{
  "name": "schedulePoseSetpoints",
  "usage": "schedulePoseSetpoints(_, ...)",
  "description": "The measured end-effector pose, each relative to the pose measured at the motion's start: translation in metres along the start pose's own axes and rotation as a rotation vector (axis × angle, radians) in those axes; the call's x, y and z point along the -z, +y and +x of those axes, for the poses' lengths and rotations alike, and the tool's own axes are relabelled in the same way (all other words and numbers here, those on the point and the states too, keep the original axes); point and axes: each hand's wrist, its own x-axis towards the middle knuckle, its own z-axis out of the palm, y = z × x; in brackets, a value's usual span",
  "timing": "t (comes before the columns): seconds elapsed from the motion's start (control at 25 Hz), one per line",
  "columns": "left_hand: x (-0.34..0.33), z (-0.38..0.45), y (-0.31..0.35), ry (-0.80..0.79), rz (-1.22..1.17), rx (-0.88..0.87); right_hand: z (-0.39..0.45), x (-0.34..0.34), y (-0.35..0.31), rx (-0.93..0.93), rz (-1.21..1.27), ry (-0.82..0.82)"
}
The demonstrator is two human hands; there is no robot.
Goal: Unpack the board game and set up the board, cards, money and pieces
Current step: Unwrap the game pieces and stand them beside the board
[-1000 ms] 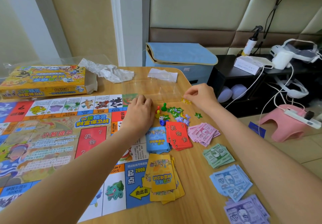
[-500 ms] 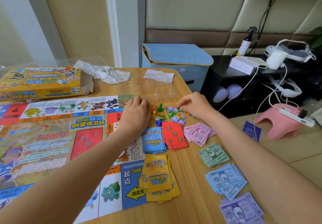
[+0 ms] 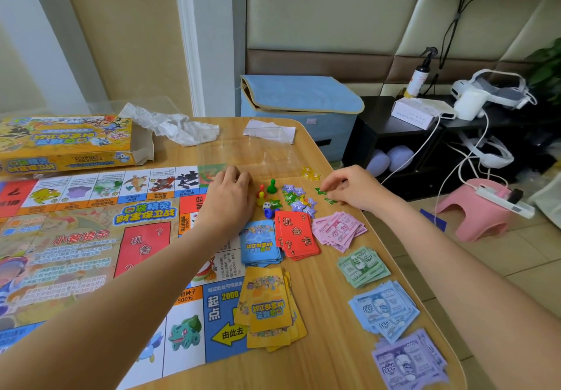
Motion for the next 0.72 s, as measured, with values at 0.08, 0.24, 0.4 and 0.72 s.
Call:
schedulePoseSetpoints(0.08, 0.001, -0.001, 0.0, -0.005, 0.005, 0.004, 0.001, -0.002, 0.0, -0.011, 0.002, 0.067)
schedulePoseSetpoints(0.24, 0.001, -0.001, 0.0, -0.001, 0.007, -0.004, 0.001, 0.0, -0.012, 0.034, 0.006, 0.146)
schedulePoseSetpoints(0.4, -0.001, 0.0, -0.001, 0.007, 0.008, -0.002, -0.009, -0.006, -0.034, 0.035, -0.077, -0.03)
schedulePoseSetpoints(0.72, -0.001, 0.0, -0.001, 0.009, 0.003, -0.002, -0.01, -0.017, -0.042, 0.038, -0.081, -0.127)
